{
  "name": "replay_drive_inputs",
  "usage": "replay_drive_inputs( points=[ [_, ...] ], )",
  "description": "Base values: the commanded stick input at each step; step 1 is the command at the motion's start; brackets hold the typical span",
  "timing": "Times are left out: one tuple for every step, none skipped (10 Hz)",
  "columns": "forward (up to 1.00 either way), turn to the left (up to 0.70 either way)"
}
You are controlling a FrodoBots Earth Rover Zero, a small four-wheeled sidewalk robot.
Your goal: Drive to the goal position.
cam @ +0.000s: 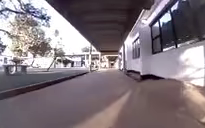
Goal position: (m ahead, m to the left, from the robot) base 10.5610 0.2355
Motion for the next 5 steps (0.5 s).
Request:
replay_drive_inputs(
  points=[
    [0.70,0.00],
    [0.70,0.00],
    [0.70,0.00],
    [0.70,0.00],
    [0.70,0.00]
  ],
)
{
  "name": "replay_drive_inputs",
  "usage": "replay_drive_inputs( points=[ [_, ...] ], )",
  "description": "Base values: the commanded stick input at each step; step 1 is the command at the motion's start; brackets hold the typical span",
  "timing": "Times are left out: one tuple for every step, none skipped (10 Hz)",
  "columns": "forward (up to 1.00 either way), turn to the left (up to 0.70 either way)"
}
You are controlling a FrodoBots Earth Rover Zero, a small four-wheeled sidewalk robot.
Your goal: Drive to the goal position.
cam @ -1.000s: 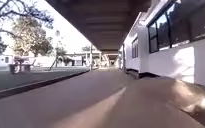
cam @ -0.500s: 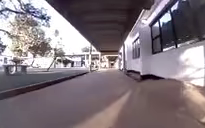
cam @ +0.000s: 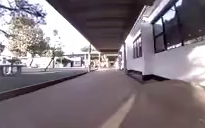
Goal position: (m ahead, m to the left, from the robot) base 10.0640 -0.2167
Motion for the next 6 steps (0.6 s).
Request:
replay_drive_inputs(
  points=[
    [0.70,0.00],
    [0.70,0.00],
    [0.70,0.00],
    [0.70,0.00],
    [0.70,0.00],
    [0.70,0.00]
  ],
)
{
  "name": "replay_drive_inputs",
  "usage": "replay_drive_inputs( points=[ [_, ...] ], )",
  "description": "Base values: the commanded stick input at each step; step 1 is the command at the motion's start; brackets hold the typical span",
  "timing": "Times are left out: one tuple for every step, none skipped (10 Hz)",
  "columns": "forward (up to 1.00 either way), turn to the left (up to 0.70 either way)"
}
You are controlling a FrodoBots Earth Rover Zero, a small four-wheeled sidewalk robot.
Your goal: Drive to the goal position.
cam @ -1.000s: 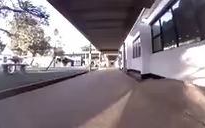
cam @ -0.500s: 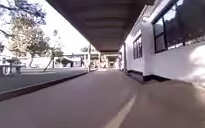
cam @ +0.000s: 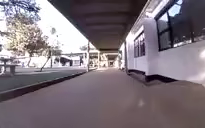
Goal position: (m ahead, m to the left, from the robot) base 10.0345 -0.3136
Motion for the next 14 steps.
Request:
replay_drive_inputs(
  points=[
    [0.70,0.00],
    [0.70,0.00],
    [0.70,0.00],
    [0.70,0.00],
    [0.70,0.00],
    [0.70,0.00],
    [0.70,0.00],
    [0.70,0.00],
    [0.70,0.00],
    [0.70,0.00],
    [0.70,0.00],
    [0.70,0.00],
    [0.70,0.00],
    [0.70,0.00]
  ],
)
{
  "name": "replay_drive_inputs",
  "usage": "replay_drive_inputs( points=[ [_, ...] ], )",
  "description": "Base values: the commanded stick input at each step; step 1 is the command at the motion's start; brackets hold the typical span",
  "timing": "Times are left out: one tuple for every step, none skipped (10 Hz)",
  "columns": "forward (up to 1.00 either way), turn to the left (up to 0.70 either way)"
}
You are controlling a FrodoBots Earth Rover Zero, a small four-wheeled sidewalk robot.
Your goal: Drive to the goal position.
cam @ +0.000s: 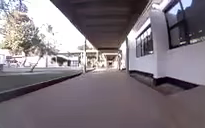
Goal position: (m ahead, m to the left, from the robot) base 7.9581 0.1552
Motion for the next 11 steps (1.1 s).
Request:
replay_drive_inputs(
  points=[
    [0.70,0.00],
    [0.70,0.00],
    [0.70,0.00],
    [0.70,0.00],
    [0.70,0.00],
    [0.70,0.00],
    [0.70,0.00],
    [0.70,0.00],
    [0.70,0.00],
    [0.70,0.00],
    [0.70,0.00]
  ],
)
